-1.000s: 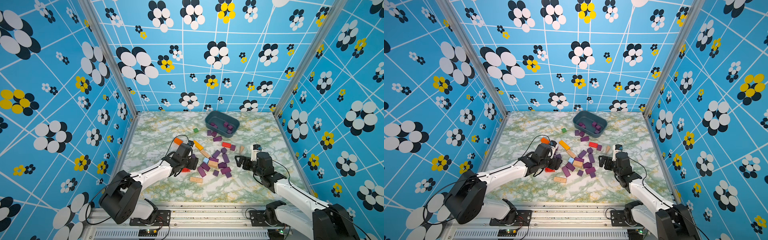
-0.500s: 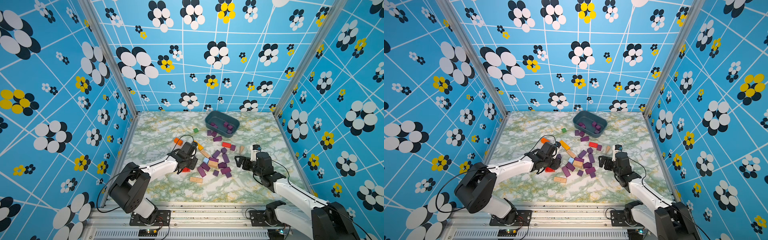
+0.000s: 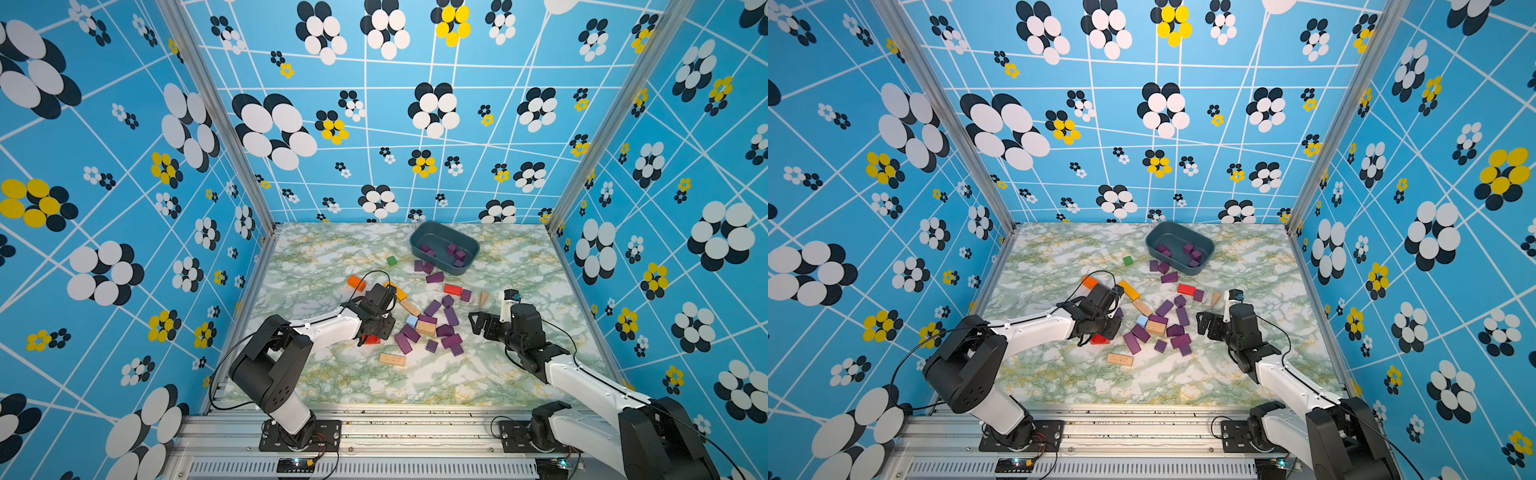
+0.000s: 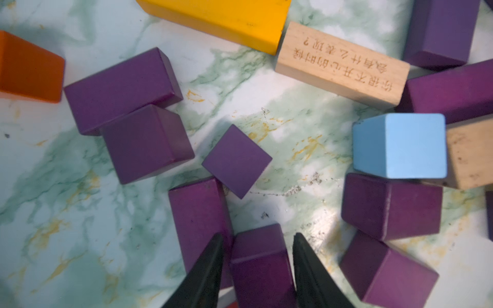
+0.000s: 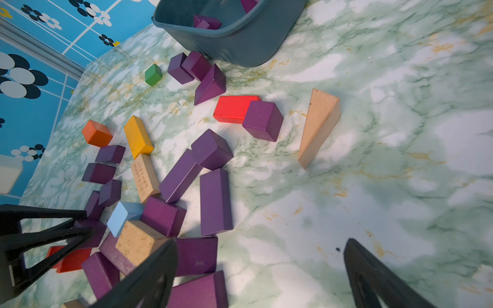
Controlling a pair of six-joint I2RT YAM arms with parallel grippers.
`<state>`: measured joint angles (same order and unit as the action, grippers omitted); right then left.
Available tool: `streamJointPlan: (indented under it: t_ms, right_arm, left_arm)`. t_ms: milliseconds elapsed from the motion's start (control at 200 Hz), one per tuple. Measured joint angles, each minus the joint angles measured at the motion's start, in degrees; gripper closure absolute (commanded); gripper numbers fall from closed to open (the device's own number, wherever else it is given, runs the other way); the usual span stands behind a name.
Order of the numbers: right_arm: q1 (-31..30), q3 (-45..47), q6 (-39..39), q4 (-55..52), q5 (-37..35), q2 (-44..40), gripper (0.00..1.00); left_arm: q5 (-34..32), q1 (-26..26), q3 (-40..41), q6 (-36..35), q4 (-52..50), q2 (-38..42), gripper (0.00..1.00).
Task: Pick purple bricks into the storage bin
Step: Pick up the building block from the center of the board.
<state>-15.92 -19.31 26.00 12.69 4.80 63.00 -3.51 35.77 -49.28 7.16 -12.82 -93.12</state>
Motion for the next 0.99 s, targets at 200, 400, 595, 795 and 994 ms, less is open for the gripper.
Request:
streamJointPlan:
  t_ms: [200,400,595,795,994]
  right_arm:
    - [0.0,0.0,-0.02,0.02,-0.17,1.14,0.01]
    - [0.0,0.0,0.0,0.07,-0.17,1.4,0.01]
    - [0.0,0.0,0.02,1.22,-0.13,2.49,0.01]
    - [0.0,0.0,0.24,1.33,-0.15,3.43,0.01]
    - [0.0,0.0,0.24,1.31,-0.24,3.43,0.01]
  left_arm:
    - [-0.63,0.07,0.0,-0.35,-0.07,-0.04,0.73]
    - [-0.57,0.07,-0.33,-0.15,-0.9,0.76,0.75]
    - [-0.28,0.11,-1.9,1.2,-0.96,2.6,0.76]
    - [0.61,0.11,-4.66,1.42,-0.96,2.69,0.76]
    - [1.44,0.15,-9.86,1.38,-0.94,0.7,0.76]
